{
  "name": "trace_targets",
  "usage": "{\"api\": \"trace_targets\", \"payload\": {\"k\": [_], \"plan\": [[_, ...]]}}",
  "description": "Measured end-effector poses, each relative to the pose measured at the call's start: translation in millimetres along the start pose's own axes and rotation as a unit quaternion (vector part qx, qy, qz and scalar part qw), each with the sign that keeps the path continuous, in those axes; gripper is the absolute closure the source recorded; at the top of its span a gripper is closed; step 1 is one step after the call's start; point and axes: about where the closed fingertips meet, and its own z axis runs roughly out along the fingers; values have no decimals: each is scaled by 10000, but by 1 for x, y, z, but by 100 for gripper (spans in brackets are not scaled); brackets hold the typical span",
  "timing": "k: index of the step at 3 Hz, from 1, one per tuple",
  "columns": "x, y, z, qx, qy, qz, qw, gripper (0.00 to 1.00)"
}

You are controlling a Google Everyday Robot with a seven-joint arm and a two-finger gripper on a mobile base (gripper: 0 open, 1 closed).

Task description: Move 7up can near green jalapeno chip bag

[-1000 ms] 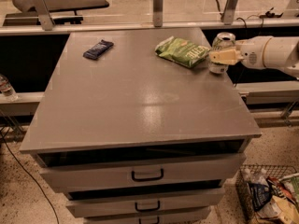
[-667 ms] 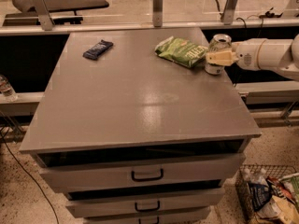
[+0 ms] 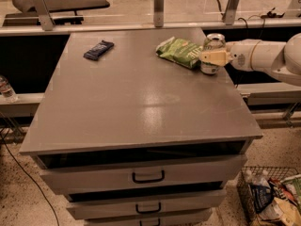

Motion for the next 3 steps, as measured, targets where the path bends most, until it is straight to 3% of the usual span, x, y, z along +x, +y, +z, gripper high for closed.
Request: {"api": "trace_targets", "payload": {"k": [1, 2, 3], "plan": [[-13, 2, -4, 22, -148, -61, 9999, 0], [-35, 2, -29, 96, -360, -196, 9991, 0], [-56, 4, -80, 248, -467, -455, 9976, 0]]}}
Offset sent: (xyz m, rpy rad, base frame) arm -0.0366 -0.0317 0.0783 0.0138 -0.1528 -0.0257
